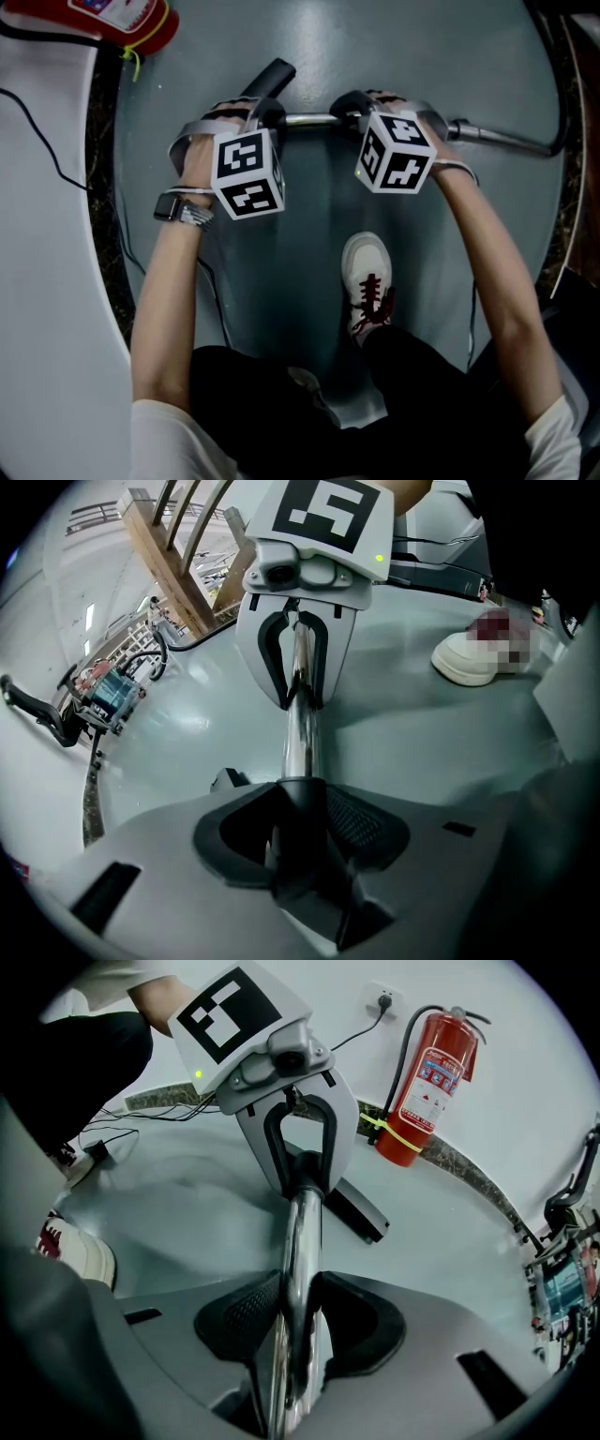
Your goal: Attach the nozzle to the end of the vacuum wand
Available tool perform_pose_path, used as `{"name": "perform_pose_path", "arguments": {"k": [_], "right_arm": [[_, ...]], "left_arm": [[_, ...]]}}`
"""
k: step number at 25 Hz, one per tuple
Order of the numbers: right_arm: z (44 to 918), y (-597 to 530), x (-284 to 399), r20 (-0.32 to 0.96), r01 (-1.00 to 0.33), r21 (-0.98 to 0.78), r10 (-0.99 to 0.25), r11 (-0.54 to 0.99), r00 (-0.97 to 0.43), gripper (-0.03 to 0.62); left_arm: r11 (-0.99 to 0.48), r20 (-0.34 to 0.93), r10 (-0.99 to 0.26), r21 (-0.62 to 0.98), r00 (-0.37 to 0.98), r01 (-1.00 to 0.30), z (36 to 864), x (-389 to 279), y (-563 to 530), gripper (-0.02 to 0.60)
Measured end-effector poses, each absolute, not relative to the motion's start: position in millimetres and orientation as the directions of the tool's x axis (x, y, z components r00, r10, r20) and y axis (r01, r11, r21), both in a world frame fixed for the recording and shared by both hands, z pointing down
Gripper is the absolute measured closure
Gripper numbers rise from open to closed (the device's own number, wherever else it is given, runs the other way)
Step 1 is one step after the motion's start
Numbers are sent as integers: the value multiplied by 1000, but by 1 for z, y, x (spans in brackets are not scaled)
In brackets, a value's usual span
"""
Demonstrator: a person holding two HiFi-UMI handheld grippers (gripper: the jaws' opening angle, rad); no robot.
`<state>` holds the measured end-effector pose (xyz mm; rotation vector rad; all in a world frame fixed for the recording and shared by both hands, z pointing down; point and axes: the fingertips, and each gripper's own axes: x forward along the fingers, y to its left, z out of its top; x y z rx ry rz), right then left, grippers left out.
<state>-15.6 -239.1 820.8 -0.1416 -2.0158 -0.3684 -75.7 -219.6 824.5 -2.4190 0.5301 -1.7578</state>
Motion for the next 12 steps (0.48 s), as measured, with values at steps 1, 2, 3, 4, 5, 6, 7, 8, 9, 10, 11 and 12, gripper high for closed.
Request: {"name": "perform_pose_path", "arguments": {"k": [1, 2, 3, 4, 5, 6, 7, 8, 9, 10, 11, 12], "right_arm": [[822, -239, -16, 884, 252, 196, -60, 948, -463, 442], [822, -240, -16, 882, 246, 197, -62, 949, -468, 444], [823, -240, -16, 879, 240, 198, -64, 950, -473, 444], [822, -241, -17, 877, 239, 201, -65, 950, -477, 444], [821, -241, -18, 875, 243, 205, -66, 948, -480, 442], [820, -240, -19, 873, 249, 209, -66, 945, -483, 442], [820, -240, -20, 872, 253, 213, -67, 944, -485, 442], [821, -240, -21, 871, 252, 213, -66, 944, -487, 442], [822, -240, -21, 869, 246, 209, -65, 946, -491, 441], [823, -240, -21, 866, 233, 203, -63, 951, -496, 441], [824, -240, -20, 862, 215, 196, -63, 957, -503, 442], [824, -241, -19, 857, 195, 188, -64, 963, -511, 442]], "left_arm": [[-934, 902, -337, -285, 269, -214, 826, -76, -220, 416], [-934, 902, -337, -286, 268, -213, 826, -76, -220, 416], [-934, 902, -338, -286, 269, -215, 826, -77, -221, 414], [-933, 901, -339, -286, 271, -217, 826, -76, -222, 414], [-932, 898, -342, -287, 275, -220, 825, -76, -223, 413], [-931, 896, -345, -289, 281, -223, 825, -75, -223, 411], [-930, 892, -349, -290, 286, -228, 825, -74, -223, 410], [-928, 889, -351, -289, 294, -235, 825, -73, -224, 410], [-927, 885, -353, -286, 305, -243, 825, -71, -224, 408], [-925, 880, -355, -282, 317, -253, 824, -70, -224, 408], [-924, 874, -355, -276, 331, -263, 823, -68, -225, 408], [-924, 870, -355, -271, 342, -271, 822, -67, -225, 408]]}}
